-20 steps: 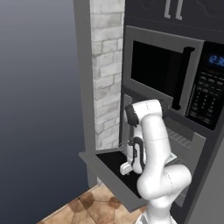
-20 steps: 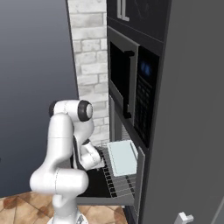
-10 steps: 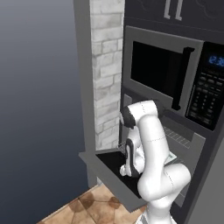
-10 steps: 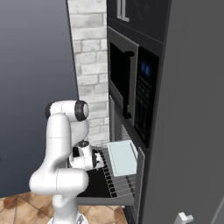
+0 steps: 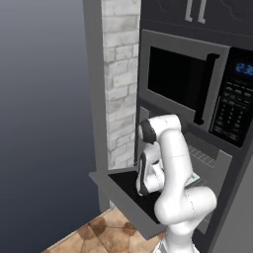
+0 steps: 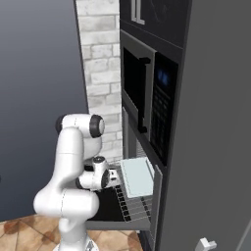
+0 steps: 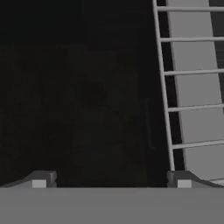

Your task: Take the baked cake out of the oven and place it on the plate for cooling. Then close the oven door.

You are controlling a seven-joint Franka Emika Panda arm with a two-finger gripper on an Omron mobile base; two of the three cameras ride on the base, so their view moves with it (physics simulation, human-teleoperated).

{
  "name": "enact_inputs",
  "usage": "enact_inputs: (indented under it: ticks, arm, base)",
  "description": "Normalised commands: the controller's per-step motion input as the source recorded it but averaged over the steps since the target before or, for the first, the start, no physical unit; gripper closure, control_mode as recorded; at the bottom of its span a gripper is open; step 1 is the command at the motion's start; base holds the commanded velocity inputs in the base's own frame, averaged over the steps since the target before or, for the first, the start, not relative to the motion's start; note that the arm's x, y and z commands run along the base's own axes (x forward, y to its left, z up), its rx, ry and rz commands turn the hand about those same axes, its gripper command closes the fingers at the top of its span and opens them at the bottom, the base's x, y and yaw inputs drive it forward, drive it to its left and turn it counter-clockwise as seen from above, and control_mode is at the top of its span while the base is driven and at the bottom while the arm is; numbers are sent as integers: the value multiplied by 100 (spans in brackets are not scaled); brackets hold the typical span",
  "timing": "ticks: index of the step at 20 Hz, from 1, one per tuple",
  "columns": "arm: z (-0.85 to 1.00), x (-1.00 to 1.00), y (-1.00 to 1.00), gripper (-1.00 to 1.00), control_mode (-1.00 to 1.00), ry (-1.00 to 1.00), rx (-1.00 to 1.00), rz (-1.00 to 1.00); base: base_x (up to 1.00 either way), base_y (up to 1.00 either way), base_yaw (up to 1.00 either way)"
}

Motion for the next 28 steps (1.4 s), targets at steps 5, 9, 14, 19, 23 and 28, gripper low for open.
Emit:
enact_inputs:
  ticks: [5,9,14,19,23,28]
  arm:
    - [-15,55,-48,-100,-100,1,0,0]
    - [-23,54,-51,-100,-100,2,0,0]
    - [-30,51,-53,-100,-100,3,0,0]
    - [-20,52,-53,-100,-100,3,0,0]
    - [1,15,-19,-100,-100,0,0,0]
    - [47,-70,86,-100,-100,0,0,0]
  base:
    - [0,0,0]
    - [0,0,0]
    - [0,0,0]
    - [0,0,0]
    - [0,0,0]
    - [0,0,0]
